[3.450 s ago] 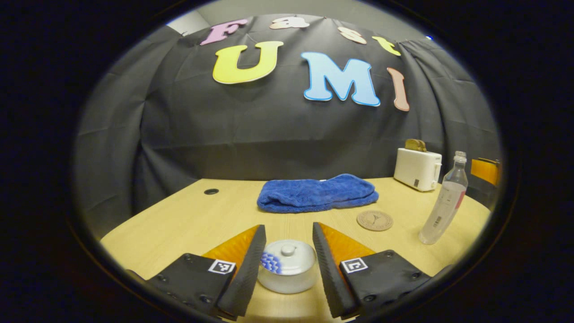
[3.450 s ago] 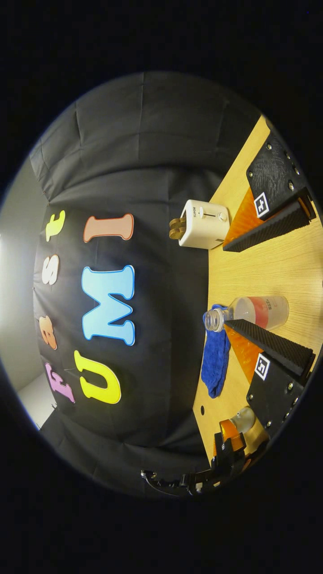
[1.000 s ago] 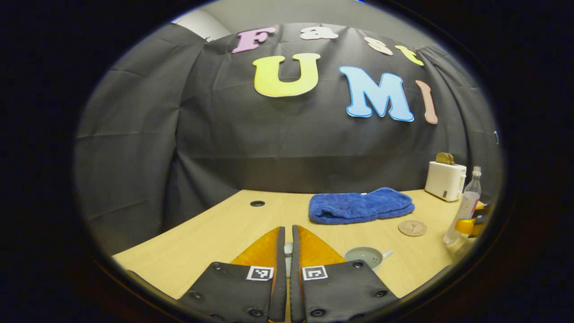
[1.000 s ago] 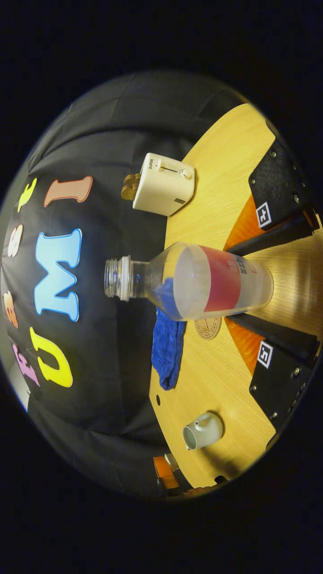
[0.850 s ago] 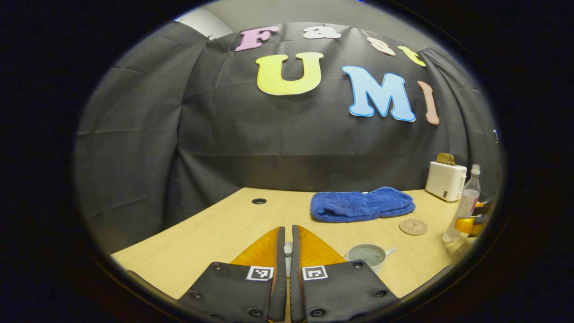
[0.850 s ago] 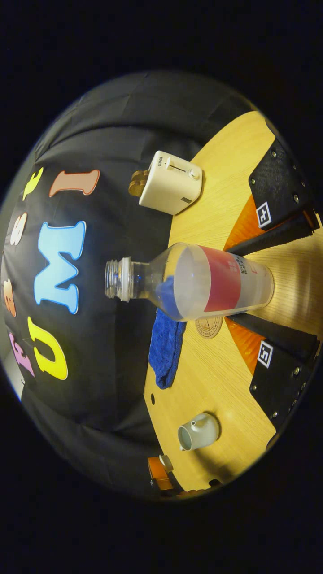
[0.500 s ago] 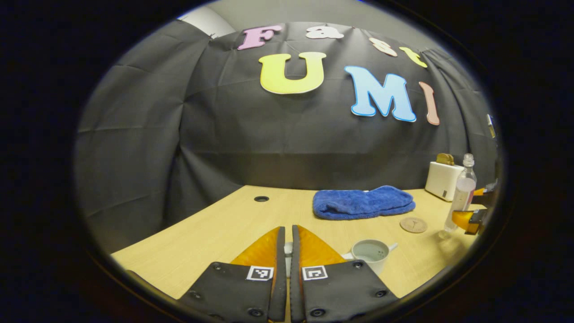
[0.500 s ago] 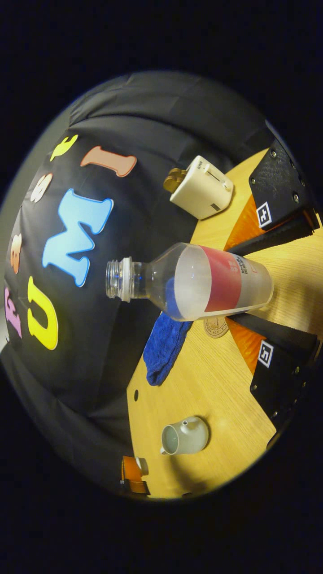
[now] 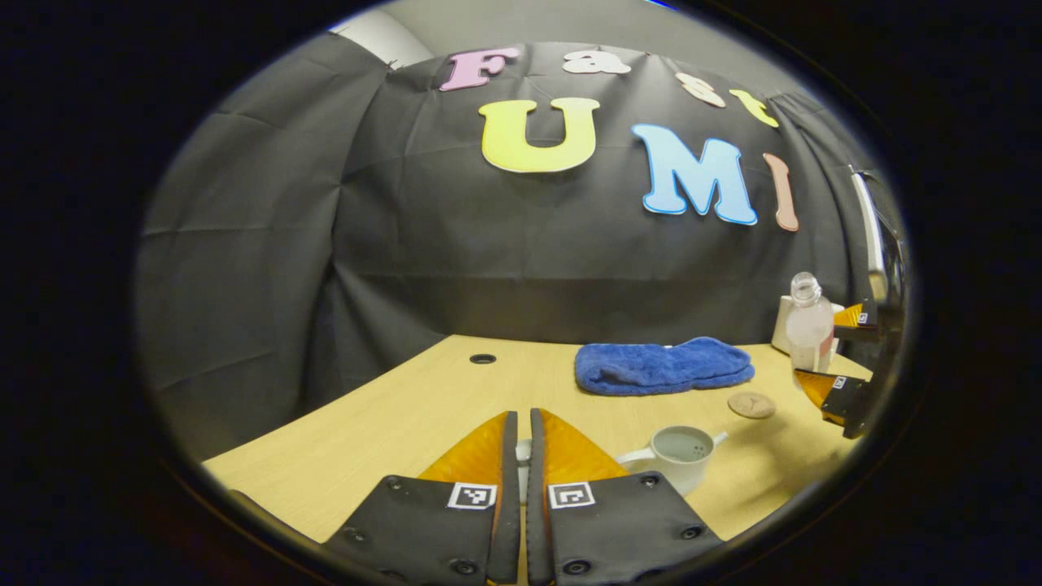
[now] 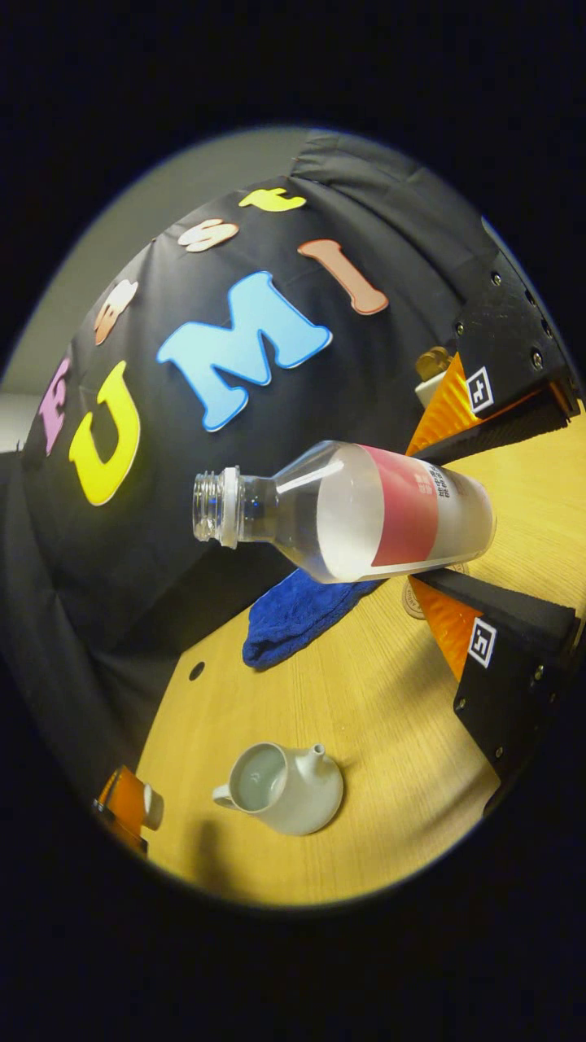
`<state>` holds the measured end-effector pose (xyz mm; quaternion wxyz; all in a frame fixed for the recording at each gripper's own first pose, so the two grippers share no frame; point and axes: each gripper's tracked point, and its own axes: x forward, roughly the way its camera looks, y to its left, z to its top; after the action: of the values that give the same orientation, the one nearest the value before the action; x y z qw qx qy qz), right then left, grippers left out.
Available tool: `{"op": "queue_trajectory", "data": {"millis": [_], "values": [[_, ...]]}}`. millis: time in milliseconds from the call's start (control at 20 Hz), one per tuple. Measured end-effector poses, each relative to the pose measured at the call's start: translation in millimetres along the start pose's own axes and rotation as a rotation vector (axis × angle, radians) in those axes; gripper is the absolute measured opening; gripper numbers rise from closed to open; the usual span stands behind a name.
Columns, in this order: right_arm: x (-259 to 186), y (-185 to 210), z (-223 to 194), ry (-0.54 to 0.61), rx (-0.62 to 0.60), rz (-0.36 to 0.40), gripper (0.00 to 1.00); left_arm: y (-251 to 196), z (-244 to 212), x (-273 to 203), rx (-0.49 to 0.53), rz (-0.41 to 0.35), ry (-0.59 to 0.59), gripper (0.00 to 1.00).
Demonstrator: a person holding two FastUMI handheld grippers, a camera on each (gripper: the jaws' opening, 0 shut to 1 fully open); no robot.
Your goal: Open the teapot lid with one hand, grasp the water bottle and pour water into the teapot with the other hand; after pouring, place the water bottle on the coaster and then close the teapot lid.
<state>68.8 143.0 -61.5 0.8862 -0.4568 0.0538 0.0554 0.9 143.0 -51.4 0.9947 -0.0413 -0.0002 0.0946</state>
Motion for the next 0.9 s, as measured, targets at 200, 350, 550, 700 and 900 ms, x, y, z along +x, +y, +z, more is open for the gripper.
{"op": "queue_trajectory", "data": {"millis": [200,350,550,700,900], "values": [[-1,14,15,-0.030,-0.147,-0.005,0.76,8,-2,-3,-0.011,0.008,0.003,0.10],[-1,24,23,-0.051,-0.241,-0.022,0.76,11,-4,-3,-0.012,0.013,0.006,0.10],[-4,28,28,-0.069,-0.356,-0.047,0.76,19,-7,-7,-0.010,0.016,0.008,0.10],[-1,32,30,-0.072,-0.433,-0.054,0.76,21,-8,-7,-0.012,0.018,0.009,0.10],[2,36,33,-0.081,-0.516,-0.070,0.76,24,-10,-8,-0.013,0.019,0.010,0.10]]}}
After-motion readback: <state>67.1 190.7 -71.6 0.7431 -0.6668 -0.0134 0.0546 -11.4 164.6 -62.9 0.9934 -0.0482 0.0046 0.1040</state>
